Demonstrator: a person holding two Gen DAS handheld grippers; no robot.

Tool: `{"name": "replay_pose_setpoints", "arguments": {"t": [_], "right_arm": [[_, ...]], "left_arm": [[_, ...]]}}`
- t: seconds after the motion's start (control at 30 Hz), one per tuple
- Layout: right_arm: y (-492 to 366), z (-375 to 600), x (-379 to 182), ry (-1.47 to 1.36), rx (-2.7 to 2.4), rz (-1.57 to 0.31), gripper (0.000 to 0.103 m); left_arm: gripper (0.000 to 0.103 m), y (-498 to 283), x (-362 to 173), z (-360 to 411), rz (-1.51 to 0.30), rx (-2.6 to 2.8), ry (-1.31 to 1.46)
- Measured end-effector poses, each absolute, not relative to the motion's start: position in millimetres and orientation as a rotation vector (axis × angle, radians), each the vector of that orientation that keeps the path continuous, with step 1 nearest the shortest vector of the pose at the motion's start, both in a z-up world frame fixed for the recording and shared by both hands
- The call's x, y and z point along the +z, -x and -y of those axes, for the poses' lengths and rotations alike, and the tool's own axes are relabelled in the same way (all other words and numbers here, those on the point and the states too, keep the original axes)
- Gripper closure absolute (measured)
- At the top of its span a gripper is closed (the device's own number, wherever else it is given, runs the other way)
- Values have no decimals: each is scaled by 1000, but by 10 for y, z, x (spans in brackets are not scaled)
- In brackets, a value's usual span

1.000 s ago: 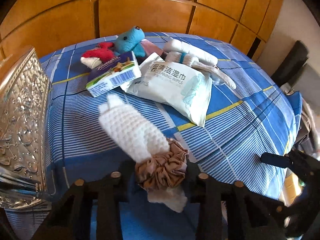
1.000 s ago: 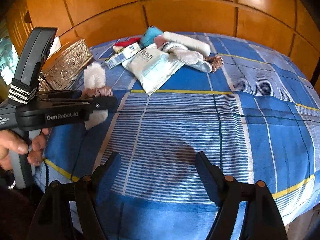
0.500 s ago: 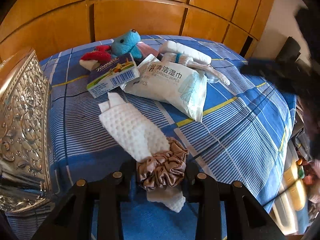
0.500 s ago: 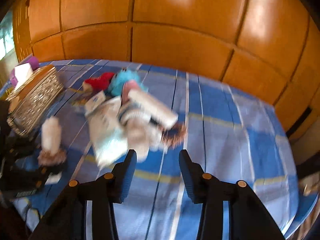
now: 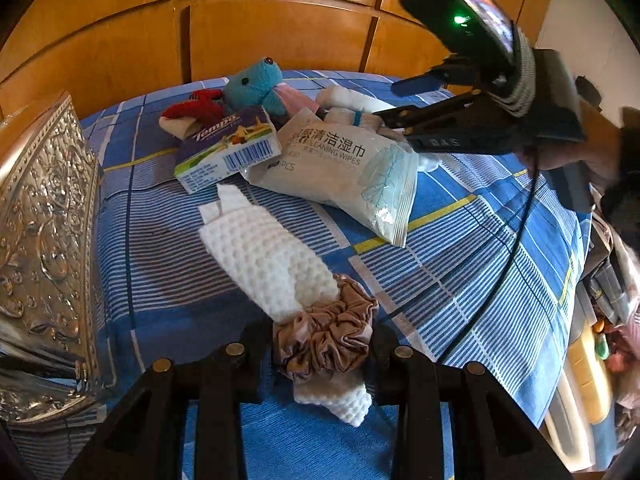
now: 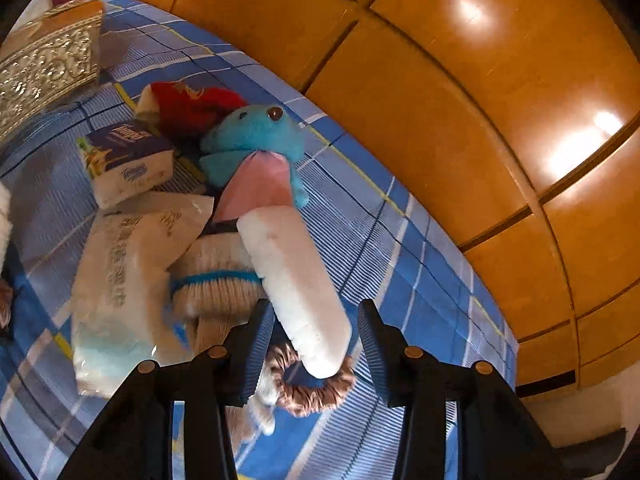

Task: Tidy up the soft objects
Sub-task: 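Lift the white cloth with the left tool while the right tool grasps the white rolled sock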

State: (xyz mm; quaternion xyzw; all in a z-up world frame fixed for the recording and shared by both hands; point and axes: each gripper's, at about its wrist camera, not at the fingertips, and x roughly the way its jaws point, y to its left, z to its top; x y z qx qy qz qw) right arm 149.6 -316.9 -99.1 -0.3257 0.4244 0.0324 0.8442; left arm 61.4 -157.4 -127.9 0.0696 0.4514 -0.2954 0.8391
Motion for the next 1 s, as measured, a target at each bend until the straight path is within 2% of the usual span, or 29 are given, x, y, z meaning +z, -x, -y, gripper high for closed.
{"name": "replay_pose_setpoints", "arguments": {"t": [0.03,0.33,0.5,0.63,0.73,1.0], "right_arm": [[-1525,3191,-981,654,64,-904,86],[-1332,3476,-524,358,-27,-840,88],[-913,3724,-338,108,-82,-865,88],[-429,3867,-434,-118,-100,-891,88],[-118,3851,-625,-171,-125,-913,88],[53,3871,-751,-268,-138,-865,88]], "left_arm": [[69,-611,-1279,1576,-953,-624,-149],[69,-590,-1277,1550,-941,-617,-150],[69,-584,-1267,1582,-934,-611,-169],[69,-635,-1217,1629,-969,-596,-185],[69,-684,-1097,1684,-979,-597,-181],[69,-1178,-389,1716,-926,-571,-160]]}}
